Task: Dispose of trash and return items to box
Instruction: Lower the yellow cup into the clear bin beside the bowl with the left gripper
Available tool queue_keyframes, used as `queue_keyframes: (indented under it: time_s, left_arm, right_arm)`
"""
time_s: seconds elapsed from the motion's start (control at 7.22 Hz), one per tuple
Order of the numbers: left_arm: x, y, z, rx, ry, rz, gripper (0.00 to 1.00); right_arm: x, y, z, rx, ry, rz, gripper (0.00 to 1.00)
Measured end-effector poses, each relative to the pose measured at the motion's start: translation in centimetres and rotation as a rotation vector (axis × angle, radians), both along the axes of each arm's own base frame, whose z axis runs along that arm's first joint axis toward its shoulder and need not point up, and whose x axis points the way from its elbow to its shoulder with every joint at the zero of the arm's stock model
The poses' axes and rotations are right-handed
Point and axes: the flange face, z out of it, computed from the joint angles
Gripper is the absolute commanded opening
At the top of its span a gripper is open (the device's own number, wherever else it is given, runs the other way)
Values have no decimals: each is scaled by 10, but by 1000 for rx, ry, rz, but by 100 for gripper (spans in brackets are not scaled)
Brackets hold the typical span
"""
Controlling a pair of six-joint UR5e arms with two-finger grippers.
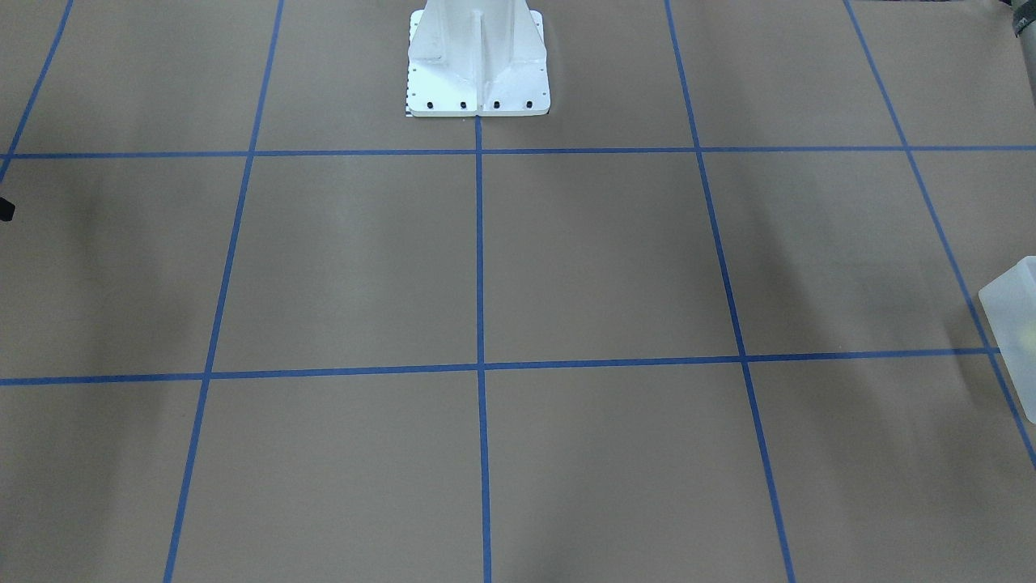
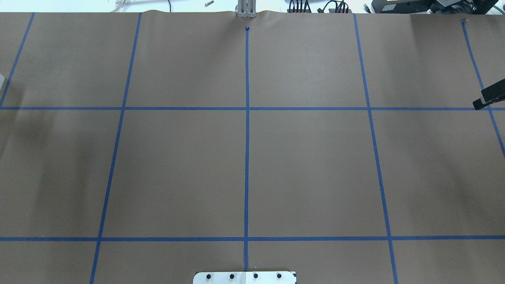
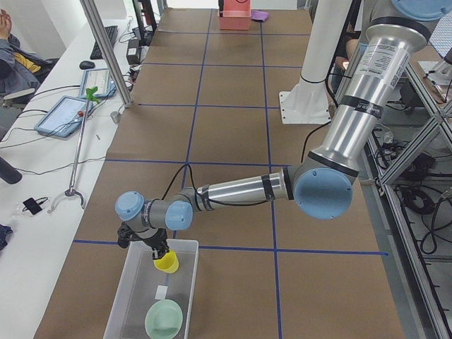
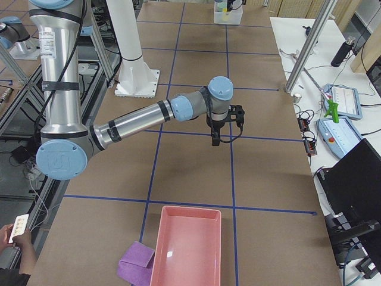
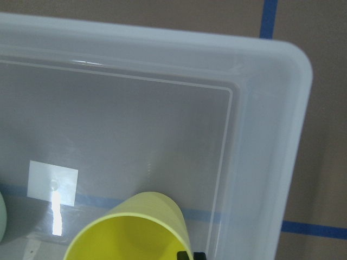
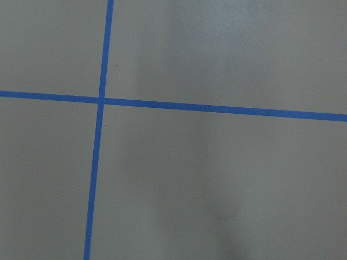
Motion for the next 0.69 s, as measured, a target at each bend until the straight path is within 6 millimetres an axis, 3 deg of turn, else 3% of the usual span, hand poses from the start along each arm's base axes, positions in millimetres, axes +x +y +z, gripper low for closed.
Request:
queue_keyframes:
  time_s: [0.14, 0.69]
  left_arm:
    - [-3, 1, 1, 3, 1, 1, 98]
    - [-36, -1, -2, 30, 5, -25, 98]
  right_arm:
    - [0, 0, 1, -2, 1, 0, 100]
    - [0, 0, 2, -5, 1, 0, 100]
